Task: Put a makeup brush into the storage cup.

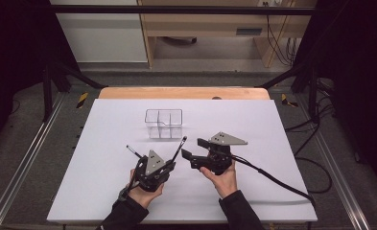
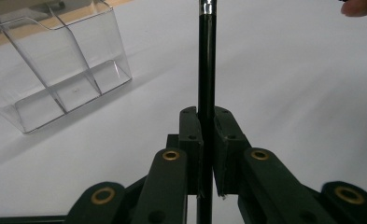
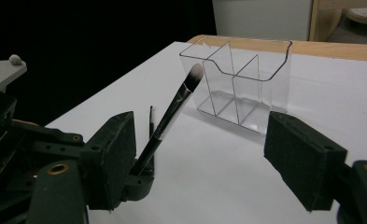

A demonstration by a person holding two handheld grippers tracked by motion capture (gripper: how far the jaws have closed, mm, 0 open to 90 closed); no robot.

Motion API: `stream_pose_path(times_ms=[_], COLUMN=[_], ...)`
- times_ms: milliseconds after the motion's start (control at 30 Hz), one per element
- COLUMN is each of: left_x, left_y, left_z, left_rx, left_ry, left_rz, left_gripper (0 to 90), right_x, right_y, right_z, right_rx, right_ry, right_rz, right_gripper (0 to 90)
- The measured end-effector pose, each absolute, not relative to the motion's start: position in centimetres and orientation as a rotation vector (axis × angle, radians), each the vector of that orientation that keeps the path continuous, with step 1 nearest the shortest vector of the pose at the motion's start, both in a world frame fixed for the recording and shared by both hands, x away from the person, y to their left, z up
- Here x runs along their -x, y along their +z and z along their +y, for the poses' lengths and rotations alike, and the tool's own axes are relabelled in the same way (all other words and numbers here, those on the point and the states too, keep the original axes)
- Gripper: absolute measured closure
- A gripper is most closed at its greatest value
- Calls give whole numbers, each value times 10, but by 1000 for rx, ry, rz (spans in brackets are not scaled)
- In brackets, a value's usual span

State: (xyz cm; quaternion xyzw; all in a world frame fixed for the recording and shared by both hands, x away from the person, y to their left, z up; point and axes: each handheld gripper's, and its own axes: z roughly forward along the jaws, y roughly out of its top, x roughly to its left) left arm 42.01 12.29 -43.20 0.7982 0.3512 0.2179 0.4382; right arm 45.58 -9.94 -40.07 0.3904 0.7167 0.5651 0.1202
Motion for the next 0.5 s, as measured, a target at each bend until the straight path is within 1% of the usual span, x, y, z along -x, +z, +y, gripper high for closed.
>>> stream_pose_path(times_ms=[167, 300, 500], left_x=[-422, -421, -416], left_y=[-429, -428, -427], left_z=[121, 116, 112], left_rx=[-1959, -1956, -1949], left_ry=[512, 513, 519], left_rz=[896, 891, 875], left_gripper=[830, 831, 831], right_x=[-458, -457, -455], right_y=[-400, -402, -403], right_z=[-98, -96, -94], right_rx=[-1167, -1178, -1192], right_ry=[1714, 1746, 1775], right_rz=[2061, 2053, 2039], right_gripper=[309, 365, 421])
